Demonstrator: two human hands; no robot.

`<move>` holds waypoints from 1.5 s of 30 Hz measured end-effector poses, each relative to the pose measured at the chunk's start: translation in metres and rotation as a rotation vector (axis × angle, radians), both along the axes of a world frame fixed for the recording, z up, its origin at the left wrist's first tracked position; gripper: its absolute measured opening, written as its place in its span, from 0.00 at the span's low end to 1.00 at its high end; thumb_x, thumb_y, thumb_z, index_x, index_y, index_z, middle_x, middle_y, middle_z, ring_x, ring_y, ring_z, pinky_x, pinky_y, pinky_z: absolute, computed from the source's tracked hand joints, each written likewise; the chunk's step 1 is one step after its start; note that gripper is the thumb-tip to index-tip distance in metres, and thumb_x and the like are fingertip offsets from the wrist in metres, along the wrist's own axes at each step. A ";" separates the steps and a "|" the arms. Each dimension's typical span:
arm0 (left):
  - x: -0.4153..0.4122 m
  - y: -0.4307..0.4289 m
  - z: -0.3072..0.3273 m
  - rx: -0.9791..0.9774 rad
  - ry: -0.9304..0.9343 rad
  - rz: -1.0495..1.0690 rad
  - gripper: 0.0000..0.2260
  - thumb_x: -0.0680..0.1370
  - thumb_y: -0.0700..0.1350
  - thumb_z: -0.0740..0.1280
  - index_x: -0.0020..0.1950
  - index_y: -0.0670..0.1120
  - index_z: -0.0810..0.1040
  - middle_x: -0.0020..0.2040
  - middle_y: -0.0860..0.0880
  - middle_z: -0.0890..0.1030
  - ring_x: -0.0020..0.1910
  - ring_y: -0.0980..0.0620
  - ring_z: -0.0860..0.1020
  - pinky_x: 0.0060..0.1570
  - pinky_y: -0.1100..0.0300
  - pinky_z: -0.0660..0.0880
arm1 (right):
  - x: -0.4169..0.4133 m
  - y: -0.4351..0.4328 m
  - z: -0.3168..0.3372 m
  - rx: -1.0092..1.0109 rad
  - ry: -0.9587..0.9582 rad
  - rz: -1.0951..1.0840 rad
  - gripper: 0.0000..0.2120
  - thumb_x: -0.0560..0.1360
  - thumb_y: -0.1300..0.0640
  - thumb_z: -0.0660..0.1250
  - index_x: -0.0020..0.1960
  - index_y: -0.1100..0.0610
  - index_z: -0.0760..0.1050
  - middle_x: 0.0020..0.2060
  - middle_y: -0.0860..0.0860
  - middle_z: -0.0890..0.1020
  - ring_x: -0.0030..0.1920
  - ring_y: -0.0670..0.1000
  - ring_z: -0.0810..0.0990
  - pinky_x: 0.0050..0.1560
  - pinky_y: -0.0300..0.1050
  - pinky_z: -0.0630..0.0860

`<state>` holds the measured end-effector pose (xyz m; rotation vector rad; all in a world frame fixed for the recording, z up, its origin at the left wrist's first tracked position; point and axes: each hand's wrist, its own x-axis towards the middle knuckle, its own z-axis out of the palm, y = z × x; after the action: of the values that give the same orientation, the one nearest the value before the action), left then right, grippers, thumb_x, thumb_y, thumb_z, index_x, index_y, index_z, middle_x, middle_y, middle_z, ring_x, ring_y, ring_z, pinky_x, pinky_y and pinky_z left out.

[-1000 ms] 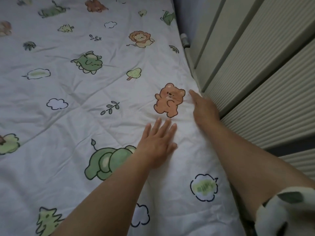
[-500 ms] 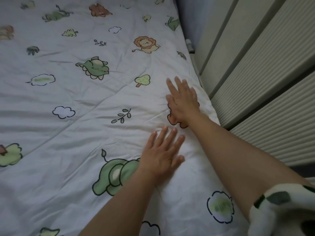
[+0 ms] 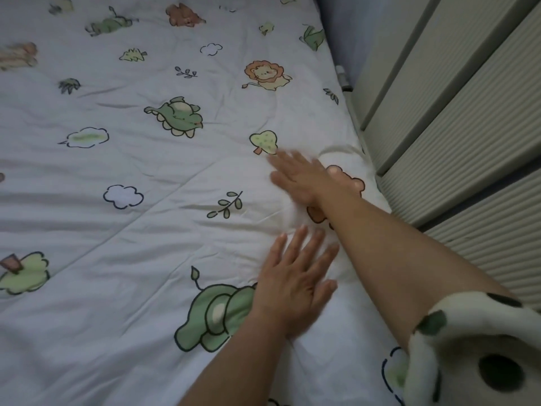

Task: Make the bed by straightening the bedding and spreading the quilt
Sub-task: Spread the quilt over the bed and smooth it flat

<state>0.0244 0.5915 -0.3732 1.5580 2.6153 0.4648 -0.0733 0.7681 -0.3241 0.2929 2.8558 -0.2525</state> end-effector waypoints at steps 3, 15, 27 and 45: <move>0.000 -0.001 -0.003 -0.015 0.003 -0.010 0.25 0.80 0.60 0.50 0.77 0.56 0.57 0.78 0.51 0.57 0.77 0.48 0.51 0.73 0.45 0.49 | 0.027 0.037 -0.012 0.059 -0.051 -0.455 0.30 0.79 0.36 0.43 0.78 0.43 0.39 0.78 0.49 0.39 0.77 0.54 0.40 0.73 0.62 0.41; -0.021 -0.056 0.021 -0.043 -0.015 0.281 0.28 0.77 0.51 0.47 0.75 0.40 0.63 0.76 0.43 0.62 0.75 0.43 0.58 0.73 0.48 0.49 | 0.096 -0.074 0.017 -0.204 0.222 -0.158 0.26 0.83 0.47 0.48 0.79 0.49 0.46 0.78 0.48 0.45 0.78 0.51 0.42 0.76 0.53 0.43; 0.027 -0.121 0.034 -0.217 -0.098 0.348 0.32 0.76 0.58 0.39 0.79 0.47 0.48 0.79 0.50 0.46 0.78 0.48 0.43 0.74 0.53 0.39 | 0.205 -0.107 0.017 0.109 0.081 -0.446 0.32 0.81 0.41 0.43 0.78 0.55 0.38 0.77 0.56 0.38 0.77 0.57 0.37 0.76 0.55 0.38; 0.138 -0.188 0.047 -0.267 -0.160 0.286 0.35 0.73 0.62 0.32 0.78 0.50 0.42 0.78 0.51 0.40 0.75 0.53 0.35 0.74 0.51 0.39 | 0.328 -0.234 0.018 -0.011 0.114 -0.121 0.32 0.78 0.41 0.38 0.79 0.53 0.41 0.78 0.51 0.40 0.77 0.53 0.38 0.75 0.54 0.37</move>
<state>0.1623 0.4035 -0.3260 1.0326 2.6510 0.2297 0.2552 0.5337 -0.3057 0.4639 2.9512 -0.3180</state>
